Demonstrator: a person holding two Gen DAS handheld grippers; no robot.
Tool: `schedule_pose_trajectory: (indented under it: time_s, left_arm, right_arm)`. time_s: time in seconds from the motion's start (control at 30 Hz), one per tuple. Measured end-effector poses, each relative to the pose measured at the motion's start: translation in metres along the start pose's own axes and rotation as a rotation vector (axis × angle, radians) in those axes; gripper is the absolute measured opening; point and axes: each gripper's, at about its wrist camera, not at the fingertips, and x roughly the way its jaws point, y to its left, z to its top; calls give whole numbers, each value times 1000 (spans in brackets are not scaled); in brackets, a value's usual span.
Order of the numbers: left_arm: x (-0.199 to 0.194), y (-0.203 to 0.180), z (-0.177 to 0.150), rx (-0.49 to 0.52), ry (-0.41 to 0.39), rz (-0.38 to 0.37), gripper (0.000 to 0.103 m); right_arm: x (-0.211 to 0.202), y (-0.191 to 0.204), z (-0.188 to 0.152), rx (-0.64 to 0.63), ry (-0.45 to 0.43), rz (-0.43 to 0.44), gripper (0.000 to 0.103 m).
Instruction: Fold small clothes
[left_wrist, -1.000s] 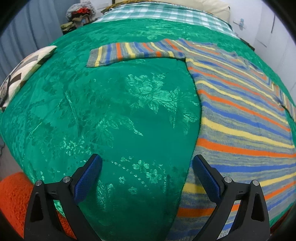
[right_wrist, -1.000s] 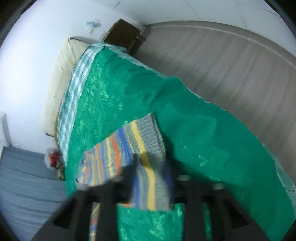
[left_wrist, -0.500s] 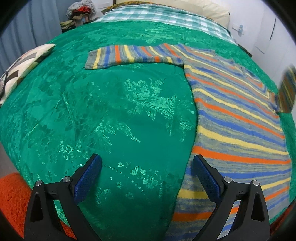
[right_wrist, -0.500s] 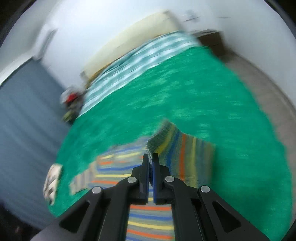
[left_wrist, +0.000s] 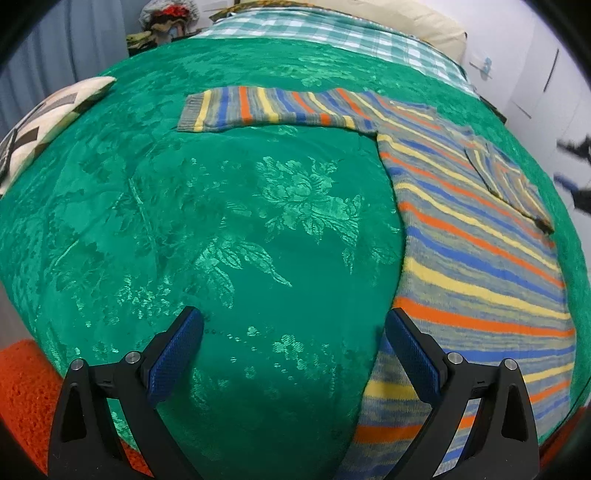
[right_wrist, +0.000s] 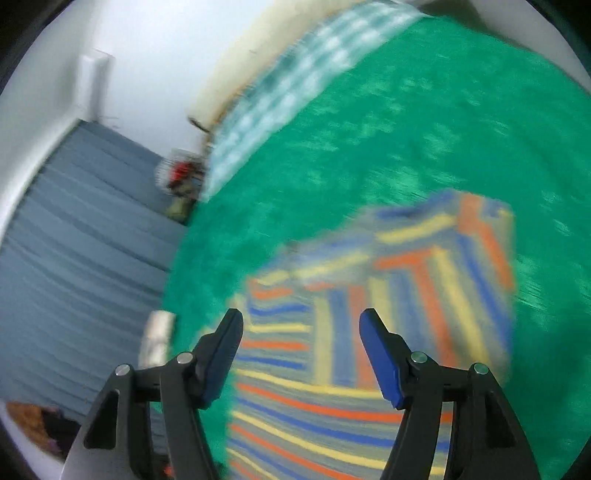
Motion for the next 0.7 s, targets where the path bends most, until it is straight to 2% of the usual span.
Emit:
schedule_pose_trajectory:
  time_s: [0.07,0.1,0.13,0.17,0.2,0.23,0.27,0.33,0.4,0.47,0.53,0.7]
  left_arm:
    - [2,-4,-1,18,0,12,100]
    - [2,-7,-2,32,-1,23,100]
    - [3,-9,-3,43,-1,32,100]
    - [3,-11,-4,61,-1,46,100]
    - [3,-13,-5,74,-2,56,100]
    - [3,-14,-6,84,-4,62,100]
    - [2,-14,-7,89,-9,61,100]
    - [1,-13,-5,85,-10,50,100]
    - [-1,-10,-2,67,-9,29,100]
    - [-3,-8,3,52,-19,5,100]
    - [-1,-9,13,64,-33,0,100]
    - [26,-10,65,45,-80,37,101]
  right_arm:
    - [9,-26,-4,54,61,-45,66]
    - [16,-44,-11,91,94,-93,65]
    - [22,-63,-19,115,128,-179,60]
    - [27,-78,-23,125,141,-258,48]
    - [26,-91,-28,131,128,-303,24]
    - [19,-96,-31,128,98,-306,21]
    - [9,-96,-34,126,61,-294,22]
    - [-11,-88,-42,88,6,-309,38]
    - [-34,-74,-62,-31,-30,-358,45]
    - [-51,-64,-88,-154,-69,-446,51]
    - [-69,-67,-122,-236,-123,-554,63]
    - [-88,-109,-172,-207,-191,-719,64]
